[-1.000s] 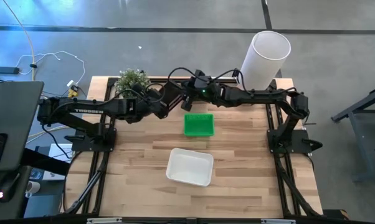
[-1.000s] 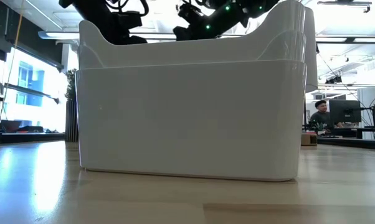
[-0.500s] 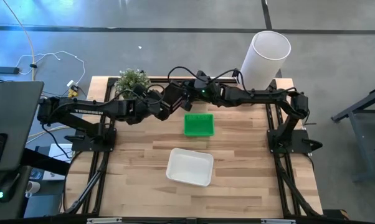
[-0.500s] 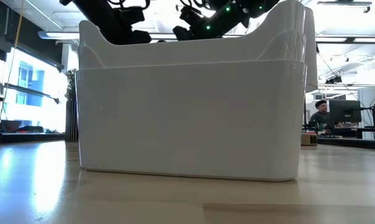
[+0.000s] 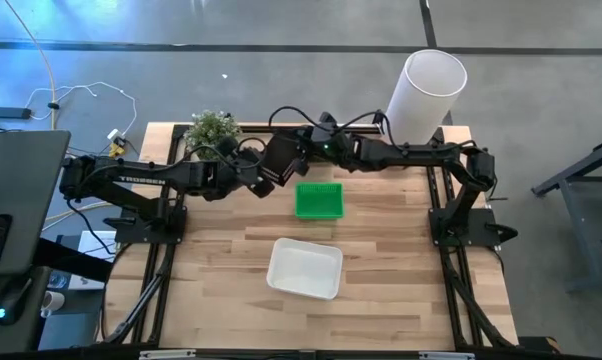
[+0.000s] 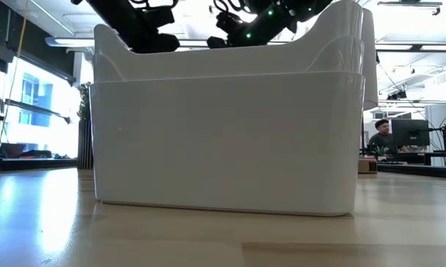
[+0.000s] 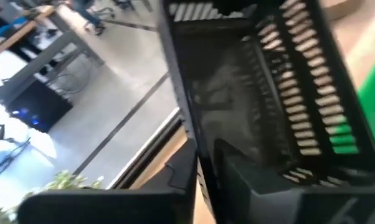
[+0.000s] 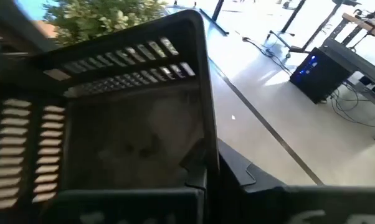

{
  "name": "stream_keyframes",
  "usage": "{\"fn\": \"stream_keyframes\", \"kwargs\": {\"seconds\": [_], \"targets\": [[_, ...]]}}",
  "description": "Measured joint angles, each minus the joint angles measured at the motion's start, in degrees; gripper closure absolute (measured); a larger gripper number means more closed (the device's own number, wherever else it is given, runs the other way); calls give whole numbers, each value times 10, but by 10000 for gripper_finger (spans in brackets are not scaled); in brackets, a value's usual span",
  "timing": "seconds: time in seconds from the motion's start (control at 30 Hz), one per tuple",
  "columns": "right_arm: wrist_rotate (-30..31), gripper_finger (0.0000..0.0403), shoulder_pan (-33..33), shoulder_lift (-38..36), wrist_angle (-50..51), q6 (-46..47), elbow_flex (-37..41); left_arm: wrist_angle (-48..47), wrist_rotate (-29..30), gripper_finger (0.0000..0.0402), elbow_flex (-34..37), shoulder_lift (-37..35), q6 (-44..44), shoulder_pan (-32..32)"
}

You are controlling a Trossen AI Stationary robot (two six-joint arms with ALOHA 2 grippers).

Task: Stack baskets by color
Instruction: Stack the bottom black bin on the top black bins

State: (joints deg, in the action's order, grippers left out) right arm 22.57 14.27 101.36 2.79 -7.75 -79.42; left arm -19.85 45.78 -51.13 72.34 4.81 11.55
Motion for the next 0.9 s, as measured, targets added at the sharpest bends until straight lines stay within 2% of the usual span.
{"fn": "stream_keyframes", "kwargs": {"seconds": [0.13,0.3,0.4,0.67,0.9], "targets": [[6,402,0,0,0,2,0,10,-17,323,0,0,-1,0],[61,403,1,0,13,1,0,40,-21,275,0,-5,-14,0],[74,403,8,0,23,2,0,46,-28,259,0,-14,-43,0],[73,403,37,-3,48,13,0,35,-37,255,0,-51,-71,0],[58,403,78,-21,73,18,0,-20,-37,261,0,-96,-75,2]]}}
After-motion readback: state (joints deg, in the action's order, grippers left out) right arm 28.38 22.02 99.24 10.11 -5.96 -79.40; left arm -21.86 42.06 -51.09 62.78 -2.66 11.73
